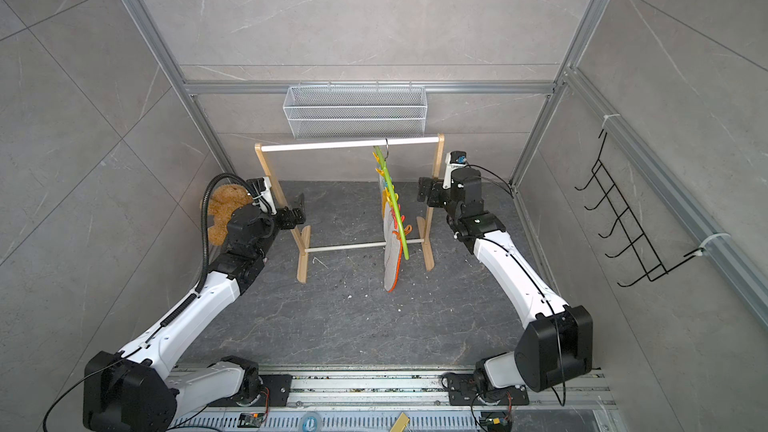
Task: Take the shoe insoles off the hanger
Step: Adjust the clothesline at the center of the board, then remove the insole from the hanger.
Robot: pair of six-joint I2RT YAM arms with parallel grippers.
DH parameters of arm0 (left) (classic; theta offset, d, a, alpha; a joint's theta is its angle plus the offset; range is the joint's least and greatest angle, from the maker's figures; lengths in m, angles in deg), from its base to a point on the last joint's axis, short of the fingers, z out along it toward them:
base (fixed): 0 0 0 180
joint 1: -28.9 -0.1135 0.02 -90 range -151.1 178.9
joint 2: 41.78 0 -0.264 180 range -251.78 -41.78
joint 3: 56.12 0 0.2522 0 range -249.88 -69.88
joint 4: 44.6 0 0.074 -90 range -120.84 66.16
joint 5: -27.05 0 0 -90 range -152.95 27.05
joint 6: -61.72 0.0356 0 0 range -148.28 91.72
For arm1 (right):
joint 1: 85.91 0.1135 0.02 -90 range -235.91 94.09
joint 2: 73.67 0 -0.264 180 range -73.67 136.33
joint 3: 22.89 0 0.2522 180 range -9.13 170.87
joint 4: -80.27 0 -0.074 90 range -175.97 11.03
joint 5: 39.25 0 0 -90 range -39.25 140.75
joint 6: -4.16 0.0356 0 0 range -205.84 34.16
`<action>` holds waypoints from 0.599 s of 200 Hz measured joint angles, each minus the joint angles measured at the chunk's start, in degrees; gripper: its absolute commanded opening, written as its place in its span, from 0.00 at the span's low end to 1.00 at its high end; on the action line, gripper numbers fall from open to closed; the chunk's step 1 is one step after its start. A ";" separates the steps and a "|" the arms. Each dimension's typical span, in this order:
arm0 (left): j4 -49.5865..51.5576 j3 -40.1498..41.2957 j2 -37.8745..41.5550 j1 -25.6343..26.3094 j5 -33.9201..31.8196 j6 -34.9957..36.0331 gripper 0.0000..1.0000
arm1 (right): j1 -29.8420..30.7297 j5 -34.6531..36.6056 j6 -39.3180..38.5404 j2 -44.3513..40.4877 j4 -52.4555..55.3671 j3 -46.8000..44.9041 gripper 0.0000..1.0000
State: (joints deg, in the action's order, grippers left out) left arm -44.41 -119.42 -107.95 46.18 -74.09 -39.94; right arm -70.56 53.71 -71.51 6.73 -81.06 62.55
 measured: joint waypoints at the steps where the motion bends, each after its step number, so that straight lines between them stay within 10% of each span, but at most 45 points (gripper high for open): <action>1: 0.02 0.07 0.07 0.00 0.02 0.00 1.00 | 0.00 0.00 0.00 -0.26 0.02 -0.17 1.00; 120: 11.58 9.86 25.79 2.01 -0.55 -3.21 0.93 | 0.00 -5.81 3.52 -17.35 13.62 -4.85 0.79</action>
State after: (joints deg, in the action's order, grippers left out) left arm -32.82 -109.56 -82.16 48.19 -74.63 -43.15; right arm -70.56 47.90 -68.00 -10.63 -67.45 57.69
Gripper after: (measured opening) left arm 0.938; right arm 0.833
